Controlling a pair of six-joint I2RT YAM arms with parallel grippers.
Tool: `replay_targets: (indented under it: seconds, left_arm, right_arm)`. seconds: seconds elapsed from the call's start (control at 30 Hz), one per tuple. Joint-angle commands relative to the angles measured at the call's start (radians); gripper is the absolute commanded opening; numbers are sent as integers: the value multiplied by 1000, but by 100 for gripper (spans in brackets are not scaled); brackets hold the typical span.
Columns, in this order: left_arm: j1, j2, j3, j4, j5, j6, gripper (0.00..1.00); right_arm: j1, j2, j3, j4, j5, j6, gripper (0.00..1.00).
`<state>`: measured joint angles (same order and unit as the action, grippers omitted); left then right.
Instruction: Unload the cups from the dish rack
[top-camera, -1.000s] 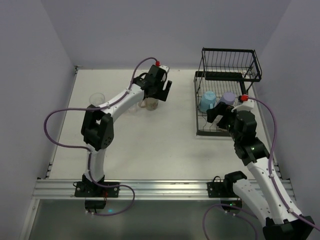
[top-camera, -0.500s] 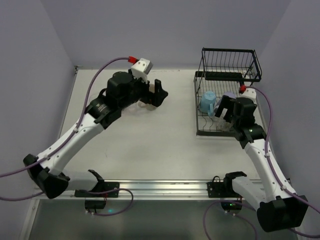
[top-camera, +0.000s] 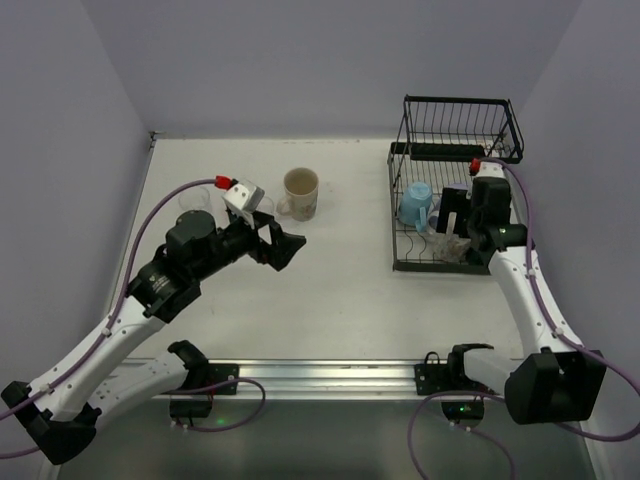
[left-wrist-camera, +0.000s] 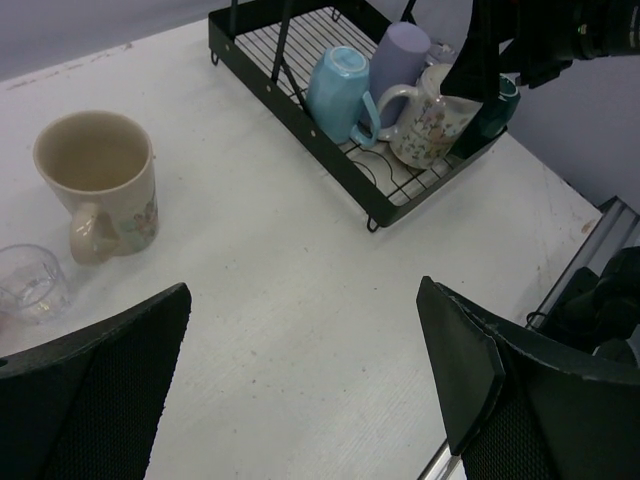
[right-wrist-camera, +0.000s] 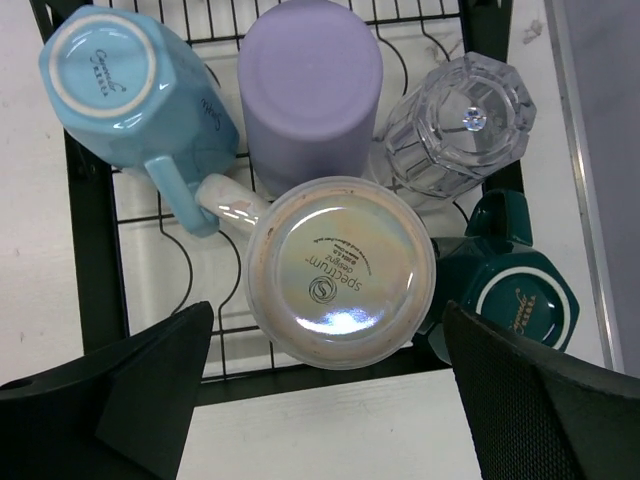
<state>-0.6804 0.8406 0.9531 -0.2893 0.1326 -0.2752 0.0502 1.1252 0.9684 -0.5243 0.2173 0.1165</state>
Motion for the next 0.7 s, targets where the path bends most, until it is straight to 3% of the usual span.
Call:
replay_targets:
  seconds: [0.0,0.23,0.5,0.67]
  left_arm:
    - [2,-6,-50,61,38,14,100]
    - [-154,-12,-65,38,-122,71,100]
    - [-240,-40,-82,36,-169,91,100]
    - [-271,-57,-85,33,-195,99,100]
  right_arm:
    - [-33,28,44,-46,-93,-107,99]
    - [-93,74,82,-86,-211,-178,99]
    - [-118,180,133,-114,-349,-210,99]
    - [-119,231,147,-140,-296,-201,99]
